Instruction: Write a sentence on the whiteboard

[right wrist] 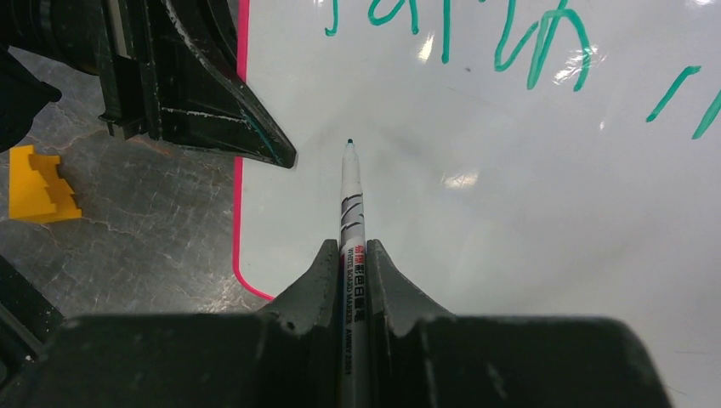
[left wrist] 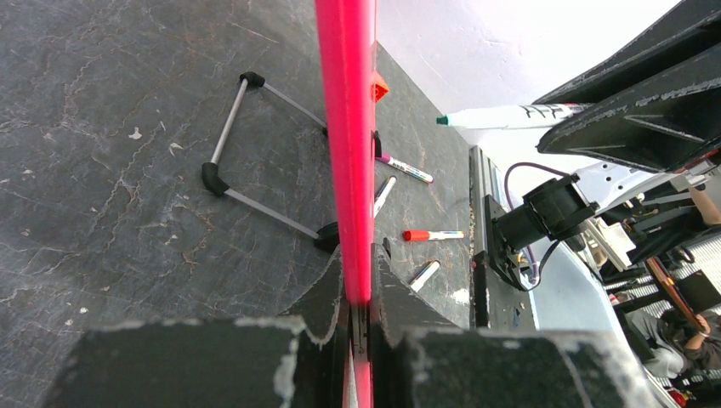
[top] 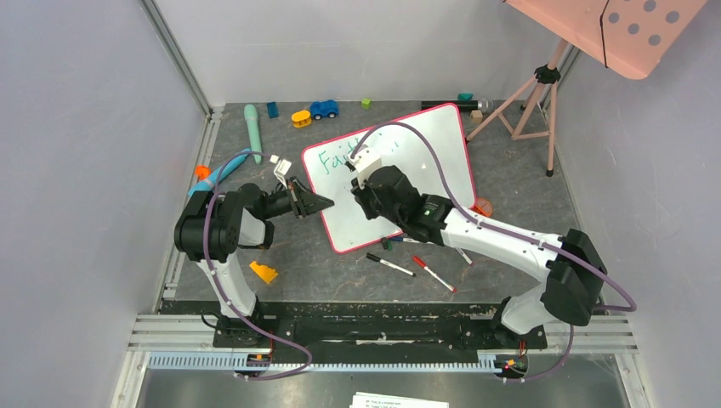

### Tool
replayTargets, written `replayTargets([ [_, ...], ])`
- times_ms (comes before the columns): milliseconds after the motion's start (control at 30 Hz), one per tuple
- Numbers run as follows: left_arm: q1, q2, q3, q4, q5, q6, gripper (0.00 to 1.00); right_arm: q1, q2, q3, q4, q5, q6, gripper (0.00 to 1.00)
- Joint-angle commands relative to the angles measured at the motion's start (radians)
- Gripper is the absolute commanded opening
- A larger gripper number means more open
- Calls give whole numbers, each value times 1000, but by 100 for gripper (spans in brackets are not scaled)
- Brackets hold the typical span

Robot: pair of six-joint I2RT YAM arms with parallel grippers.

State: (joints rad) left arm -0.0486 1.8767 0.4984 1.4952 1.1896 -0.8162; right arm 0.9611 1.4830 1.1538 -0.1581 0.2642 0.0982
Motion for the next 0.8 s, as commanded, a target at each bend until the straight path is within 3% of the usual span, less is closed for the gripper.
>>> replayTargets([
  [0, -27, 27, 0, 62, 117, 115, 6, 0, 20, 74, 16, 36, -12, 0],
  [767, -27, 27, 1, 62, 119, 115, 2, 0, 74, 126, -21, 69, -16, 0],
])
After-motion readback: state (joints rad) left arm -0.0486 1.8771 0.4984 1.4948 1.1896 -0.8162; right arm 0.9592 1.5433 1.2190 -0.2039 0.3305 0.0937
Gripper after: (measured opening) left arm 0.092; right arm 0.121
